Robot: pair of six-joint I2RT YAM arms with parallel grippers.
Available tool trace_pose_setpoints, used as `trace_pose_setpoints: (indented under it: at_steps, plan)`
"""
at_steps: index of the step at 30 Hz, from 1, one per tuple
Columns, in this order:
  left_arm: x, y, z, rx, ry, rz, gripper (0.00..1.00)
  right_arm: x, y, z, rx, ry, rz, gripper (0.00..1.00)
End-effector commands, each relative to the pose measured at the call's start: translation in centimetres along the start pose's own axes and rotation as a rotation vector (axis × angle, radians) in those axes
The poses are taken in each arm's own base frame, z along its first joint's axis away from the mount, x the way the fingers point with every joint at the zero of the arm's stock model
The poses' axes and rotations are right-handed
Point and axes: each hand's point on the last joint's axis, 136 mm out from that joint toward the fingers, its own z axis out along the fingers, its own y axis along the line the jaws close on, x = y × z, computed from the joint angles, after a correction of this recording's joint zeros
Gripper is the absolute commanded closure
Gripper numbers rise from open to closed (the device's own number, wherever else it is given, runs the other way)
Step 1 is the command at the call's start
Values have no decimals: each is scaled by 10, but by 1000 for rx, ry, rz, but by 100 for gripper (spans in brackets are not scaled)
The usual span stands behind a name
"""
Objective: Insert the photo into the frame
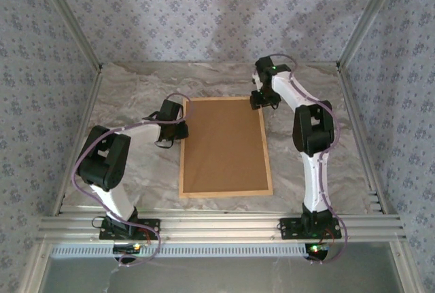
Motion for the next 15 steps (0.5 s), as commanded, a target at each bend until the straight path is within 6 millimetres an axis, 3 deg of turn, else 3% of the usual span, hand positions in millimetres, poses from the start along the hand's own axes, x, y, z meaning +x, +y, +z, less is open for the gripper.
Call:
trace_pose_setpoints:
  at_steps: [1, 6, 15]
  plan:
    - [23, 6, 6, -26, 93, 27, 80, 4, -11, -2, 4, 8, 20, 50]
    - [22, 5, 6, -24, 93, 29, 80, 6, -12, 10, -11, 32, 25, 59]
    - [23, 5, 6, -24, 95, 29, 80, 14, -9, 26, -18, 79, 20, 63]
